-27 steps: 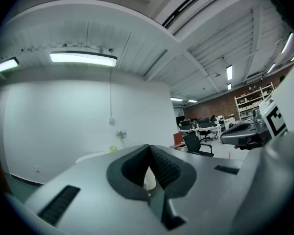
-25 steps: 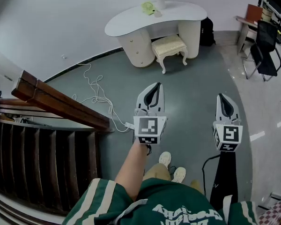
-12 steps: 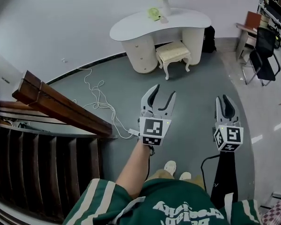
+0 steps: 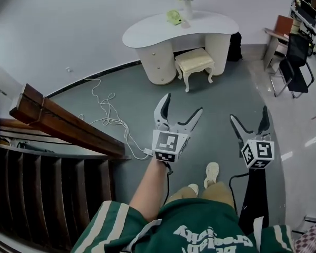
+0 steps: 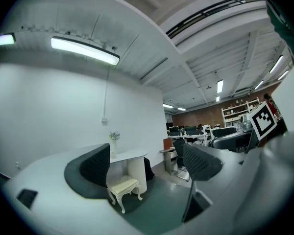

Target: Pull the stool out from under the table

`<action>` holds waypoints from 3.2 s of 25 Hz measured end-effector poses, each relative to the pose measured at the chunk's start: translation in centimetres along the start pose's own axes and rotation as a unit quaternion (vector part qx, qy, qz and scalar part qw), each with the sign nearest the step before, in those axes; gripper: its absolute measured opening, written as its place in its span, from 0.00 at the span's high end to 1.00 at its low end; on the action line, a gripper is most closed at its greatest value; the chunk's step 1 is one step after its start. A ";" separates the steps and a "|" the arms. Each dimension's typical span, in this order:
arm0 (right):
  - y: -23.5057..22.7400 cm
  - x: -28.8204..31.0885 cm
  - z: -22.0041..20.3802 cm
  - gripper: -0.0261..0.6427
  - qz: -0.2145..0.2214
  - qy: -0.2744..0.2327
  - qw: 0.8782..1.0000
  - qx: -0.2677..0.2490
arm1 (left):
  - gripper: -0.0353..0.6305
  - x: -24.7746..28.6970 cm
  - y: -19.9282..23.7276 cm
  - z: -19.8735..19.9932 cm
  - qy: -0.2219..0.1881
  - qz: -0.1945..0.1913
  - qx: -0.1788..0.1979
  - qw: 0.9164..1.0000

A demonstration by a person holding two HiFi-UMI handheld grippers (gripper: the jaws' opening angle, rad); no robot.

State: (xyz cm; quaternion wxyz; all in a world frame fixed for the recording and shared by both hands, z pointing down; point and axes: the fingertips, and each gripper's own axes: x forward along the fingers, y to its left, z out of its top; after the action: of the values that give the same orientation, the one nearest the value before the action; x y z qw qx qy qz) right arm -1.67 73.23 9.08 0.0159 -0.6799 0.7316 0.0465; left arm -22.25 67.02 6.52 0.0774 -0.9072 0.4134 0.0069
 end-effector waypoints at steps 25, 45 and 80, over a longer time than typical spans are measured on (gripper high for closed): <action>-9.9 17.0 -1.8 0.07 0.060 0.015 0.998 -0.033 | 0.27 17.4 2.5 -1.0 0.006 0.024 -0.006 1.000; -18.6 28.8 -4.4 0.07 0.110 0.024 0.993 -0.036 | 0.27 30.3 3.7 -2.4 0.021 0.071 0.011 0.997; -21.9 46.0 -6.1 0.08 0.107 0.035 0.992 -0.059 | 0.27 46.4 15.0 -5.3 0.038 0.061 0.045 0.996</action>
State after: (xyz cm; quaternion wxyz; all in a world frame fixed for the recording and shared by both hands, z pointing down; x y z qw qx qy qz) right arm 16.94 25.43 10.12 -0.0549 -0.5985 0.7964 0.0673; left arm -3.20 21.80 6.23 0.1016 -0.8757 0.4703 -0.0410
